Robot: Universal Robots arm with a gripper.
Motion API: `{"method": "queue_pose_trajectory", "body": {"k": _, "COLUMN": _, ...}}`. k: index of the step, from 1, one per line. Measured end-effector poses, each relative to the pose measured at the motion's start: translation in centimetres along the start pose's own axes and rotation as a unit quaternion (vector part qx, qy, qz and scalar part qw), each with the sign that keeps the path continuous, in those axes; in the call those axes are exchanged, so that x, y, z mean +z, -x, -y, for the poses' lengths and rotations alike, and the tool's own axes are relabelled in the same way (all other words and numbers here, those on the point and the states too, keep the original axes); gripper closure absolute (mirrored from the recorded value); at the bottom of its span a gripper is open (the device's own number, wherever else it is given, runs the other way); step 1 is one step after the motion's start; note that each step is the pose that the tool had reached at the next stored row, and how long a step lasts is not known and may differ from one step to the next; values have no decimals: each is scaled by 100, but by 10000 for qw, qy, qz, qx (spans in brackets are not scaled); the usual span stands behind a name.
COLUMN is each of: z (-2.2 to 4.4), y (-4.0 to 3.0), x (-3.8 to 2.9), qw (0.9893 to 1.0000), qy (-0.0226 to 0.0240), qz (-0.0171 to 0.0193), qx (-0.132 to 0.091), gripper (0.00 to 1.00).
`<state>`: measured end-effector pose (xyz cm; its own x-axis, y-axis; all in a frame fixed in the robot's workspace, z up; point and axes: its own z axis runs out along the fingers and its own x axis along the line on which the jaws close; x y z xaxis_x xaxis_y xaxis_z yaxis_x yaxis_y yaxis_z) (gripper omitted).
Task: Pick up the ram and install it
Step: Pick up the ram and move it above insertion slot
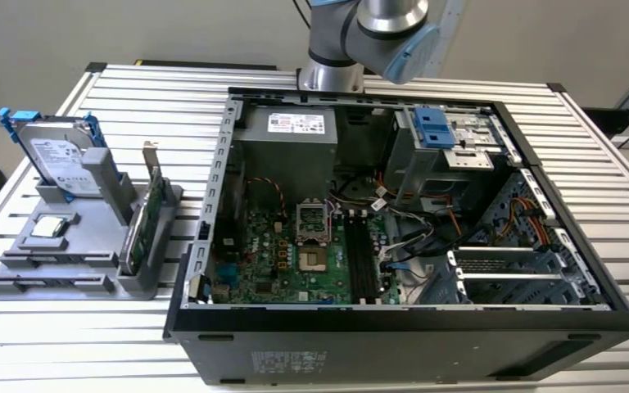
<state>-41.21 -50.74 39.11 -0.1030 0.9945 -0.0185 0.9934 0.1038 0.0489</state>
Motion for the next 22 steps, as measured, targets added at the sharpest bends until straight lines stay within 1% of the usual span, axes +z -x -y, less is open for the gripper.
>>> {"method": "queue_pose_trajectory", "body": {"k": 5, "z": 0, "y": 0, "x": 0, "qw": 9999, "qy": -3, "qz": 8, "qx": 158, "gripper": 0}}
{"method": "queue_pose_trajectory", "body": {"k": 11, "z": 0, "y": 0, "x": 0, "qw": 9994, "qy": -6, "qz": 17, "qx": 343, "gripper": 0}}
{"method": "queue_pose_trajectory", "body": {"k": 16, "z": 0, "y": 0, "x": 0, "qw": 9988, "qy": -9, "qz": 24, "qx": 490, "gripper": 0}}
{"method": "queue_pose_trajectory", "body": {"k": 22, "z": 0, "y": 0, "x": 0, "qw": 9978, "qy": -12, "qz": 33, "qx": 663, "gripper": 0}}
